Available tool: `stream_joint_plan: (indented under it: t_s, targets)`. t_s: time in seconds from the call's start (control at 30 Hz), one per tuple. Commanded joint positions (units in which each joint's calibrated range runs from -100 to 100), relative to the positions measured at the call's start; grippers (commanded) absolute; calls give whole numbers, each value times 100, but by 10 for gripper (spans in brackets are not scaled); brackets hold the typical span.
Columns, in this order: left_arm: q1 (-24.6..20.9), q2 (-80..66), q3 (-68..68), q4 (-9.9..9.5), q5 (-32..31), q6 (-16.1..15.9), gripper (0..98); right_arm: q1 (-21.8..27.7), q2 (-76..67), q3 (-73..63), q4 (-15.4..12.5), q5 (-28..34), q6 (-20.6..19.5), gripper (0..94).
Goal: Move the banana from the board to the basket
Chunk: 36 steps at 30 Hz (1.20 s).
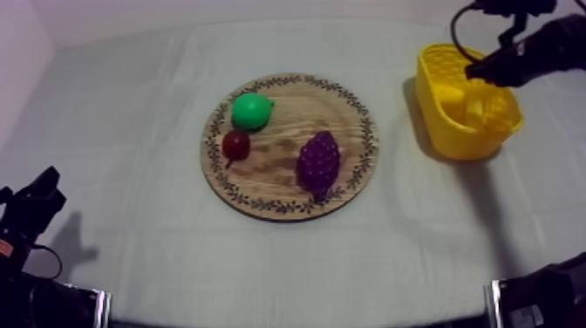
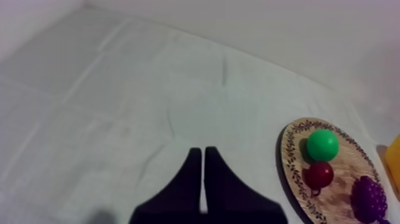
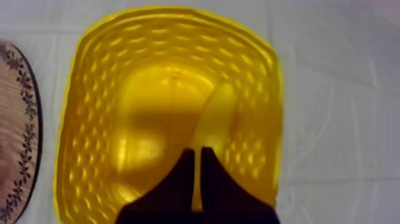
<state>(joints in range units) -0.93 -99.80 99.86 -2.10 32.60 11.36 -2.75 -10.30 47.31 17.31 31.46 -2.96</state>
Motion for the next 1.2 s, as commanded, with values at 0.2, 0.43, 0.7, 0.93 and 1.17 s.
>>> stream_joint_plan:
  t_s: [0.2,0.43,0.7,0.93,1.17]
  targets:
    - [3,-3,3,2,-2,0,1,-10,-3894,4024,-924,-2241,531,20]
    - [3,-3,3,2,-2,-3,1,-139,-6035,5118,-2213,-1273,1585,40]
    - [3,-3,3,2,-2,-3,1,-24,-7446,5218,-2324,-18,1563,43]
    - [3,-3,3,2,-2,-2,1,8,-8216,5161,-2168,619,1249,42]
    - [3,-3,3,2,-2,0,1,150,-8504,5114,-2138,855,1060,38]
